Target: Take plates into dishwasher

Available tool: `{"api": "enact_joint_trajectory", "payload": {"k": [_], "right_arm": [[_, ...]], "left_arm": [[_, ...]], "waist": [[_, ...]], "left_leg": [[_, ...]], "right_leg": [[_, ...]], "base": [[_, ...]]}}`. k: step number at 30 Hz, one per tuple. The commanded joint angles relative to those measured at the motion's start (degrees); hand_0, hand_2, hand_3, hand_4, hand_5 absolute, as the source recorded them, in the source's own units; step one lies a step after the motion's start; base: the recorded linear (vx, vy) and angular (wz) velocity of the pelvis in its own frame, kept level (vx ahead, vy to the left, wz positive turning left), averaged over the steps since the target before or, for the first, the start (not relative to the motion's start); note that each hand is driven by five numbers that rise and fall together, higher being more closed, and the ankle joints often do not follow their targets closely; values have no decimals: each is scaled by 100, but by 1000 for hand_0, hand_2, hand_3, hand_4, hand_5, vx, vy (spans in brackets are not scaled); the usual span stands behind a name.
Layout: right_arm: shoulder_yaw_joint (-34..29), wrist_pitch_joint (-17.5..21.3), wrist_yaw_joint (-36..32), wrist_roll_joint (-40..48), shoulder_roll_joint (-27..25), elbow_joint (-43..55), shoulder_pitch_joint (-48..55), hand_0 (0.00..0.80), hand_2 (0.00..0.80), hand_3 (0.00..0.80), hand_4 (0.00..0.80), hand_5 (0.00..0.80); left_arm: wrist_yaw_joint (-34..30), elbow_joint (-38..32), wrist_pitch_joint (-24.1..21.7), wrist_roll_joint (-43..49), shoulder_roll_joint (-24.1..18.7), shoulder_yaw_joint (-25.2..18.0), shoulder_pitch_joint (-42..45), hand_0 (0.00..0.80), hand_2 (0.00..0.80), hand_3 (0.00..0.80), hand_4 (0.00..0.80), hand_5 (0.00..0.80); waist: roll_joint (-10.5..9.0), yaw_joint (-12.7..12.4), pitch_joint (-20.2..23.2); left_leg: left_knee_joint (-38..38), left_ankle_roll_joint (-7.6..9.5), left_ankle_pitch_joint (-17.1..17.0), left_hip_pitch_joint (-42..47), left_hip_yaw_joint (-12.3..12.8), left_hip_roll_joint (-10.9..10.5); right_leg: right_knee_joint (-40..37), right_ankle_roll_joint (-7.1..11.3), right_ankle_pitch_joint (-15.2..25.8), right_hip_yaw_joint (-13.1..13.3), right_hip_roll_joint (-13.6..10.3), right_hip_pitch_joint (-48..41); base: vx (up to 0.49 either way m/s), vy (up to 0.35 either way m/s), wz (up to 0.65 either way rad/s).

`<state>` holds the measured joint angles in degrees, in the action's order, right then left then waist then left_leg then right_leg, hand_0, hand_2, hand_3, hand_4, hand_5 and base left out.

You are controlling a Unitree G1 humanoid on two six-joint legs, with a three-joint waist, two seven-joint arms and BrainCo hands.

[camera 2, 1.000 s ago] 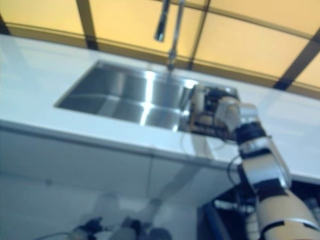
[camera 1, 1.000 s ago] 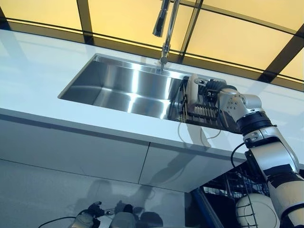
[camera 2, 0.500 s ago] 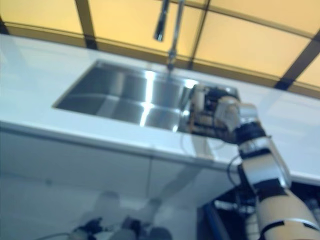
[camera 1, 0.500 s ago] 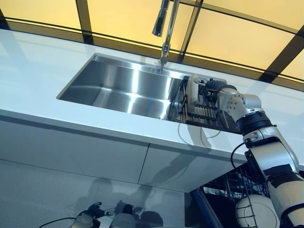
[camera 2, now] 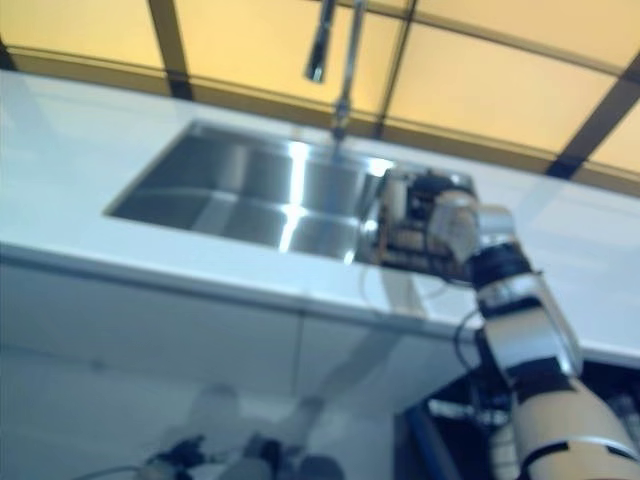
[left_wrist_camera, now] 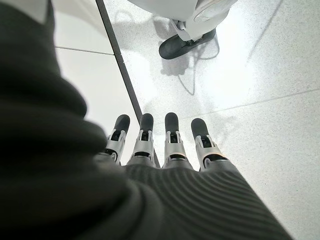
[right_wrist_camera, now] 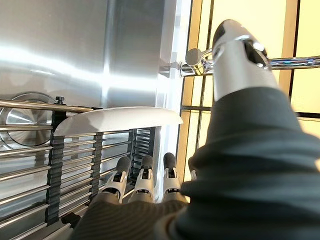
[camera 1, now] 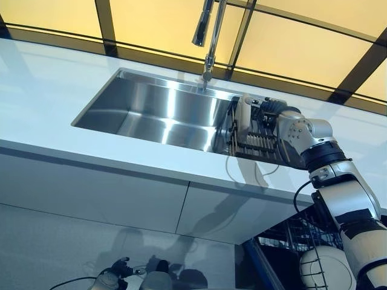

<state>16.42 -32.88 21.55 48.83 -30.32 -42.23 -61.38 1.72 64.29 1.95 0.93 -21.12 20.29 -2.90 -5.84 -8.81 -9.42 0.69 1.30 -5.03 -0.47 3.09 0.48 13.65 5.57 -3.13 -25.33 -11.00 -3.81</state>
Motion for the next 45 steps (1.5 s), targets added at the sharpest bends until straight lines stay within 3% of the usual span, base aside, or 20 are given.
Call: {"api": "enact_joint_trajectory", "payload": {"k": [1, 28, 45], "right_arm": [[80, 288, -58, -160, -391, 370, -206, 0, 0, 0, 0, 0], [188, 186, -79, -317, -130, 522, -121, 0, 0, 0, 0, 0], [188, -32, 373, -431, -81, 409, -33, 0, 0, 0, 0, 0]], "left_arm": [[93, 247, -104, -159, 127, 375, -271, 0, 0, 0, 0, 0], [85, 169, -40, -155, 146, 403, -279, 0, 0, 0, 0, 0], [82, 64, 8, -186, 149, 418, -263, 0, 0, 0, 0, 0]], "waist": [[144, -104, 105], [152, -136, 71], [205, -156, 24]], "left_leg": [[431, 39, 585, 684, 139, -298], [431, 50, 572, 677, 124, -299], [431, 66, 565, 672, 114, -312]], "right_leg": [[578, 144, 282, 165, 35, 426], [609, 140, 282, 147, 18, 427], [676, 139, 291, 143, -19, 466]], "base": [[0, 0, 0], [0, 0, 0], [0, 0, 0]]}}
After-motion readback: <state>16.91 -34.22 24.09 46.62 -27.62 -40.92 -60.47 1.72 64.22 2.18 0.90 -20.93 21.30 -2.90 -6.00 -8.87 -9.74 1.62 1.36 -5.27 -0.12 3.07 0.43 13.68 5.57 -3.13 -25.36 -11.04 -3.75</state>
